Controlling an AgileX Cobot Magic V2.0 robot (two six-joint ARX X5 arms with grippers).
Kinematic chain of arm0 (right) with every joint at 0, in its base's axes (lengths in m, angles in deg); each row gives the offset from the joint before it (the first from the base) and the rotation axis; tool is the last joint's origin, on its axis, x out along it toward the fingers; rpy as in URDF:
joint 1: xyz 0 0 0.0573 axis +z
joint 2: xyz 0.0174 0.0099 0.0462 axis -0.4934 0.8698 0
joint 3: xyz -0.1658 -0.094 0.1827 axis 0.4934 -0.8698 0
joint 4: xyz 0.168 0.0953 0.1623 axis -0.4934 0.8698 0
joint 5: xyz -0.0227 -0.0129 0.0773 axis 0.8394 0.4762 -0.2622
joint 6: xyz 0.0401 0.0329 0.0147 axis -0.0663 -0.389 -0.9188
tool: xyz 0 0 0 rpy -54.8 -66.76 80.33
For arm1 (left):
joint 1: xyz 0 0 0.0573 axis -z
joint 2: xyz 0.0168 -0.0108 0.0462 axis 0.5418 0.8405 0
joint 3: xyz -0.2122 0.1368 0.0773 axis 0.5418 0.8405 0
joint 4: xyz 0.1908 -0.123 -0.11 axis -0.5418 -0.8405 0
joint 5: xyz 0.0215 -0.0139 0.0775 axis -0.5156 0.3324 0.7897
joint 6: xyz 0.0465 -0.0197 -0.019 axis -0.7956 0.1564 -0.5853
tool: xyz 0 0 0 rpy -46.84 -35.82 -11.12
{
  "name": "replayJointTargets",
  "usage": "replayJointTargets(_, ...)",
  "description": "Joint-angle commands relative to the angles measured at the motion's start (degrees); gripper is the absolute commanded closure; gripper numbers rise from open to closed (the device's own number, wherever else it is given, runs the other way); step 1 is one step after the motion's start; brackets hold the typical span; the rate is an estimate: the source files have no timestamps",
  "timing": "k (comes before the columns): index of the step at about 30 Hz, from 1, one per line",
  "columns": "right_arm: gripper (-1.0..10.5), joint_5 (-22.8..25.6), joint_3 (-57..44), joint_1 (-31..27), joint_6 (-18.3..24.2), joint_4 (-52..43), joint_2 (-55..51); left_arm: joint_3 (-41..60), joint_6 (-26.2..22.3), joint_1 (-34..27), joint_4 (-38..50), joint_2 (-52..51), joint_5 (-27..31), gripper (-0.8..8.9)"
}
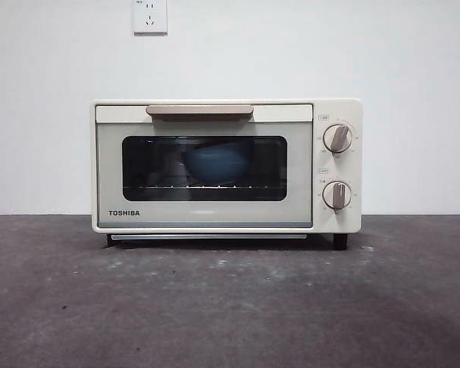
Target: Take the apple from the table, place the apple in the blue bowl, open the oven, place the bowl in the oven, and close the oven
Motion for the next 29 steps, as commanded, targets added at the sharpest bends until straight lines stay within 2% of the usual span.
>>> replayJointTargets(1,9.4,-0.1,-3.4,-1.8,0.7,-2.3,-2.3,1.4,0.2,-0.1,0.4,-0.1,-0.1,8.06)
replayJointTargets(13,9.4,0.3,-14.1,-4.6,0.3,-3.1,-8.1,1.4,0.2,-0.1,0.4,-0.1,-0.1,8.06)
replayJointTargets(20,9.4,0.3,-14.5,-4.6,0.3,4.0,-8.1,1.4,0.2,-0.1,0.4,-0.1,-0.1,8.06)
replayJointTargets(29,9.4,0.0,-14.5,-4.6,-0.1,3.5,-8.1,1.4,0.2,-0.1,0.5,-0.1,-0.1,8.06)
